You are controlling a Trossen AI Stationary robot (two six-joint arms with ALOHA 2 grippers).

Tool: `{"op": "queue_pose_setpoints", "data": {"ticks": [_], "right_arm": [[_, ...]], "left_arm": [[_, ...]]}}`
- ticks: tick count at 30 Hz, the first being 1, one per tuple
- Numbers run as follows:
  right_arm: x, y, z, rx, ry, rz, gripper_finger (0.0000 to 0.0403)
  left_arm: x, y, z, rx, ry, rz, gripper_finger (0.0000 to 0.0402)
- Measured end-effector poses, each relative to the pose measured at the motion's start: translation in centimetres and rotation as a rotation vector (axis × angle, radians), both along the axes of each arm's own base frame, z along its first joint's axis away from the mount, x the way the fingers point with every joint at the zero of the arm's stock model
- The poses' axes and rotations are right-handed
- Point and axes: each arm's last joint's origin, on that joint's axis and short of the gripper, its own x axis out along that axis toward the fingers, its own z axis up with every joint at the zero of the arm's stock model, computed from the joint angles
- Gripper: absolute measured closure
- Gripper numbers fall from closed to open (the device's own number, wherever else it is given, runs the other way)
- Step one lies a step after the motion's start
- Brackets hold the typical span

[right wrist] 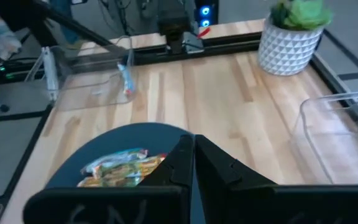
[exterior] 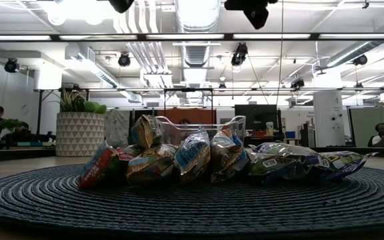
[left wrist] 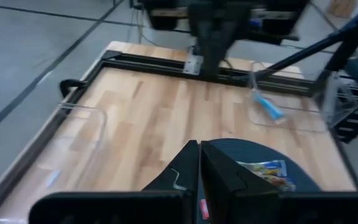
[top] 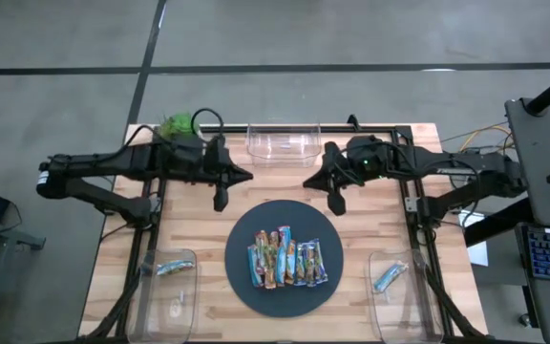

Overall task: Pick and place Granola Bars by type
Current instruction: Put the red granola bar into the bottom left transparent bin

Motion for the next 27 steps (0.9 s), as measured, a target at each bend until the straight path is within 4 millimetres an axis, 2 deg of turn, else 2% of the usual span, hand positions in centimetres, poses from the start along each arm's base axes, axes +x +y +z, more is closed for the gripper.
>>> {"op": "queue_pose_setpoints", "data": {"ticks": [9,18,22,27], "right_arm": [[-0.2,0.1,-0.4,0.015,0.018,0.034,0.0394],[-1.4,0.1,0.6,-0.002,-0.014,0.040,0.0394],[-2.4,0.2,1.1,0.008,-0.011,0.033,0.0394],[-3.4,0.3,1.7,0.038,-0.015,0.010,0.0394]], "left_arm": [[-0.7,-3.8,2.9,0.087,-0.090,-0.151,0.0401],[-0.9,-4.1,4.0,0.025,-0.138,-0.140,0.0395],[-1.0,-4.1,4.4,0.020,-0.155,-0.139,0.0362],[-0.9,-4.1,4.4,0.023,-0.168,-0.139,0.0297]]}}
